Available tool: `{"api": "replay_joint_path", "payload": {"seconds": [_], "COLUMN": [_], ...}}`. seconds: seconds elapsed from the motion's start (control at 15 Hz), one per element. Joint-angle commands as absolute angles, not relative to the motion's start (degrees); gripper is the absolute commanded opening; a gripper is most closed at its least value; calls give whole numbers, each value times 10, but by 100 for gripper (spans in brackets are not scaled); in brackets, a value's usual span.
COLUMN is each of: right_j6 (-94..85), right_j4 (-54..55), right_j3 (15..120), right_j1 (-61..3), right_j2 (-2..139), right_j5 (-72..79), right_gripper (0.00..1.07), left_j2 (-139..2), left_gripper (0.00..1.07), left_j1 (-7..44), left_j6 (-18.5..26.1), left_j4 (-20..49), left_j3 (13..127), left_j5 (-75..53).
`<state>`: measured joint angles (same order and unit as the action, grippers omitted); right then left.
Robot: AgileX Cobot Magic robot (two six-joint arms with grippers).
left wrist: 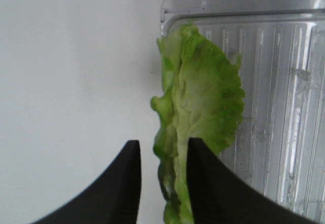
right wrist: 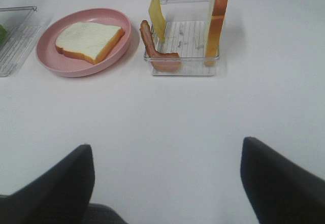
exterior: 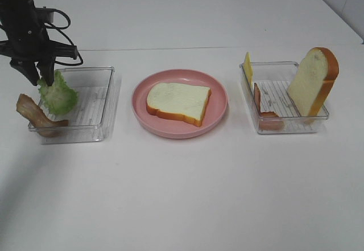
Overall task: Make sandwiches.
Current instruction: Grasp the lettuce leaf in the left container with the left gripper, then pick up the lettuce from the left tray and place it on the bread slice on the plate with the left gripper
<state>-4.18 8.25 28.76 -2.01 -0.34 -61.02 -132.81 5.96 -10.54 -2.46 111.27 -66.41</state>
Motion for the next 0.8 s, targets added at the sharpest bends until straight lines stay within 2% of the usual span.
{"api": "replay_joint_path", "payload": {"seconds": [0.07,0.13,0.47,0.6,0.8], "right_j6": [-43,-43,-43,-43,-43], "right_j4": [85,85,85,85,85], "right_j3": [286,286,286,286,286], "right_j1": [-17,-17,-17,-17,-17], "right_j2": [-11,-11,-11,-11,-11], "right_j5": [-605,-605,-605,-605,-605], "right_gripper": [75,75,75,75,75], "left_j2": [-1330,-1330,-1301,-1283,-1271], "left_gripper": [3,0,0,0,0], "left_j1": [59,59,59,59,59], "left_j6": [-108,-108,-100,-87,-33], "left_j4": [-30,-32,-14,34,168], "left_j3": [1109,1109,1120,1121,1121], "left_j5": [-654,-654,-652,-637,-596]}}
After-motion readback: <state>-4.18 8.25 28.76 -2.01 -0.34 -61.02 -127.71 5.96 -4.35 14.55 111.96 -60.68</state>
